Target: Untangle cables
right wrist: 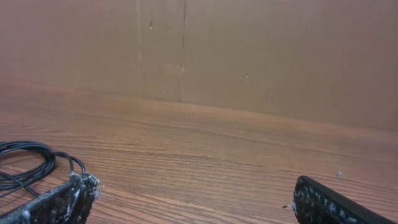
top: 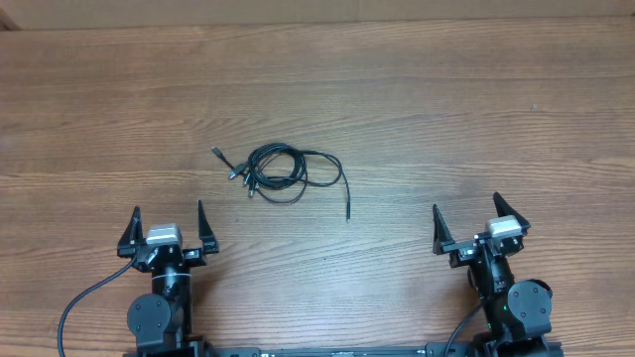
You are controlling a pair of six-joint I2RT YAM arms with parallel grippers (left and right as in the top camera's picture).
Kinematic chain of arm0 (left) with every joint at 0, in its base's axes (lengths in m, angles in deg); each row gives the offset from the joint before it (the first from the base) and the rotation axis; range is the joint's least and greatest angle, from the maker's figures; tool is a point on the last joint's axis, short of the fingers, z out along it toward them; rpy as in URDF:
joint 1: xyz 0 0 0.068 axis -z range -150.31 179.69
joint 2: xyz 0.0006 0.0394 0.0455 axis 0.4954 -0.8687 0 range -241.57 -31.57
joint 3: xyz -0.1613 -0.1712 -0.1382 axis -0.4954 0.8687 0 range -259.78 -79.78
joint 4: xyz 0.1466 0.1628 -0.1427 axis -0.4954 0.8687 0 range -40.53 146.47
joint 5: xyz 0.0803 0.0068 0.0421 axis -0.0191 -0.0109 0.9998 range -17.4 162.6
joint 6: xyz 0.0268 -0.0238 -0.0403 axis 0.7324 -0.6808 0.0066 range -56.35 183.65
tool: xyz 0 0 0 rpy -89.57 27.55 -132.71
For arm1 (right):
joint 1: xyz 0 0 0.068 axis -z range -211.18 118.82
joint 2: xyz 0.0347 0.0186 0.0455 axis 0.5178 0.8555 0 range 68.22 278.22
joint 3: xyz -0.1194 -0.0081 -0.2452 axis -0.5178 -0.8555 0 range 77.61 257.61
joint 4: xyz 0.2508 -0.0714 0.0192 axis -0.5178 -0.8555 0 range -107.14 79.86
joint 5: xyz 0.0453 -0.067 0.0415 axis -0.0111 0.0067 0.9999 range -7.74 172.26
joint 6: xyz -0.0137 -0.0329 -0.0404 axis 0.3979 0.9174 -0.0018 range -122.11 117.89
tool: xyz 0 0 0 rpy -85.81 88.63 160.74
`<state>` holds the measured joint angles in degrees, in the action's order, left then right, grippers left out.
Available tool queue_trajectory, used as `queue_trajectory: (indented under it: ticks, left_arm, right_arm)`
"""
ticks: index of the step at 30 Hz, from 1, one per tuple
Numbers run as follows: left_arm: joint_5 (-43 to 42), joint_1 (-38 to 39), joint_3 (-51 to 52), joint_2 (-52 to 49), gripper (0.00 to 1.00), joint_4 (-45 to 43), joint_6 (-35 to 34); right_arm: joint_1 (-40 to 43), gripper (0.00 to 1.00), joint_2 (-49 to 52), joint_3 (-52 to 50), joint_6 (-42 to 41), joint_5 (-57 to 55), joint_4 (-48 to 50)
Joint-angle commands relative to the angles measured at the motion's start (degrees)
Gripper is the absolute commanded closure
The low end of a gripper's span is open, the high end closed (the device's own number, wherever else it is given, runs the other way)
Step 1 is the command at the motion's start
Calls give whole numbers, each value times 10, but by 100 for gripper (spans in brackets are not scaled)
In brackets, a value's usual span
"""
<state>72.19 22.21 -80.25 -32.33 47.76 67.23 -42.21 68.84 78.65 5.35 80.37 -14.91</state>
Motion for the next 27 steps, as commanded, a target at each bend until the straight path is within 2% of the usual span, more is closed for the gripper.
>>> queue_trajectory:
  ticks: [1,27]
  left_arm:
    - [-7,0,2,4,1,-4,3]
    - [-5,0,2,4,1,-18,37]
  right_arm:
    - [-2,0,-5,-6,-3,1,2]
    - [-2,0,-5,-6,-3,1,2]
